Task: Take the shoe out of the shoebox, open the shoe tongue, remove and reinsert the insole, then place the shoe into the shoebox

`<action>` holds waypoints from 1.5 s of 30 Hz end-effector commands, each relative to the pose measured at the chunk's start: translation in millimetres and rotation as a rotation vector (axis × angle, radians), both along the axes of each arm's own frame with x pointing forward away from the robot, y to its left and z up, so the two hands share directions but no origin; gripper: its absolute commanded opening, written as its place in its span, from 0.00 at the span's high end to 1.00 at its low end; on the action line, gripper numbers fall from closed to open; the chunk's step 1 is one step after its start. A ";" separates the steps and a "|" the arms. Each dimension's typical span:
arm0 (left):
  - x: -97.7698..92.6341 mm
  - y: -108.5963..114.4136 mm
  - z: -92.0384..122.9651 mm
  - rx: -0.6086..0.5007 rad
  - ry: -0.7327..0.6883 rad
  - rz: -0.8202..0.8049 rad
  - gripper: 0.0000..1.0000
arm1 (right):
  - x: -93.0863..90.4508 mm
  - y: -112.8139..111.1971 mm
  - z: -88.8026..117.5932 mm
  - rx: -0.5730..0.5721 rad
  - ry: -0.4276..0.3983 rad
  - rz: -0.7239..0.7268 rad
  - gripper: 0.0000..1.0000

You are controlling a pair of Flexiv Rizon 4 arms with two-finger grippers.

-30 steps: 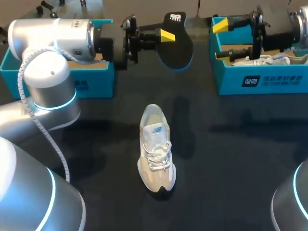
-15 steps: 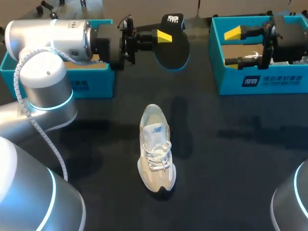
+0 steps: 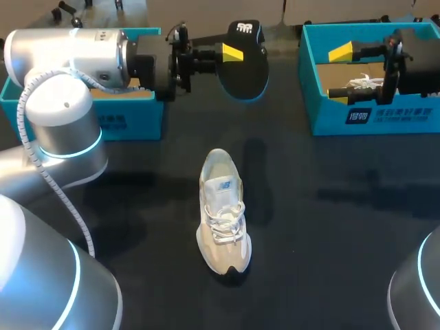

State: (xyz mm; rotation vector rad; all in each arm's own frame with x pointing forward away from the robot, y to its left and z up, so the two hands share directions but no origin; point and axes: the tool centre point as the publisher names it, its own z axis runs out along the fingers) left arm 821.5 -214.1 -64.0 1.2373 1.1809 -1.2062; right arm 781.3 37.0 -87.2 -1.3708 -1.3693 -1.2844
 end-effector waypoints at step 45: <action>-42.6 26.9 20.2 0.239 1.597 0.138 1.00 | -0.2 0.8 -0.2 -0.001 0.000 -0.002 0.00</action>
